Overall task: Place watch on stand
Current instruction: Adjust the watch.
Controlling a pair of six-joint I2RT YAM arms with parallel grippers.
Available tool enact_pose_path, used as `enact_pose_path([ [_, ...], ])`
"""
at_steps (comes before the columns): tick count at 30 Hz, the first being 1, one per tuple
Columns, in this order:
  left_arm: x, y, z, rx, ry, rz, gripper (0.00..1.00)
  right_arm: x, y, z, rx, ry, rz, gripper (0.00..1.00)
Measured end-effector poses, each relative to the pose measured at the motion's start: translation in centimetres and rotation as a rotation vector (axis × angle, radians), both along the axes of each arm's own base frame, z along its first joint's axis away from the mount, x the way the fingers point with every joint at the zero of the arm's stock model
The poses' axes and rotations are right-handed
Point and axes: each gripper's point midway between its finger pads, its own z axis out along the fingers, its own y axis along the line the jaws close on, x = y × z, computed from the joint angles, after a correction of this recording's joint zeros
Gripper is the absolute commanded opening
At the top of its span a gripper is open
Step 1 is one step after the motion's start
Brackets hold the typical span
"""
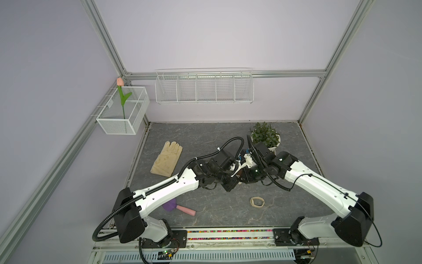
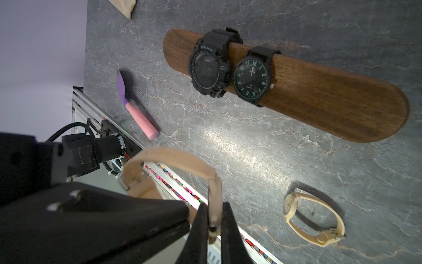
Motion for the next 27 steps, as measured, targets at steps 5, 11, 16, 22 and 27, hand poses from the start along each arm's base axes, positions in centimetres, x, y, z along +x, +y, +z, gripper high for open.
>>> enact_pose_path([
  [5, 0.0, -0.3, -0.3, -0.002, 0.012, 0.002, 0.0, 0.2, -0.3, -0.3, -0.012, 0.001, -0.013, 0.07],
  [11, 0.1, -0.4, -0.3, -0.003, 0.016, 0.007, 0.0, 0.3, -0.4, -0.5, -0.014, -0.004, -0.018, 0.19],
  [16, 0.0, -0.4, -0.1, -0.014, 0.02, 0.016, 0.0, 0.6, -0.2, -0.2, 0.015, -0.037, -0.02, 0.34],
  [22, -0.2, 0.0, 1.0, -0.049, -0.001, 0.029, 0.0, 1.3, 0.2, 0.9, 0.12, -0.073, -0.061, 0.38],
  [27, -0.3, -0.4, 2.8, -0.107, -0.036, 0.028, 0.0, 2.1, -0.4, 1.1, 0.204, -0.078, -0.133, 0.4],
])
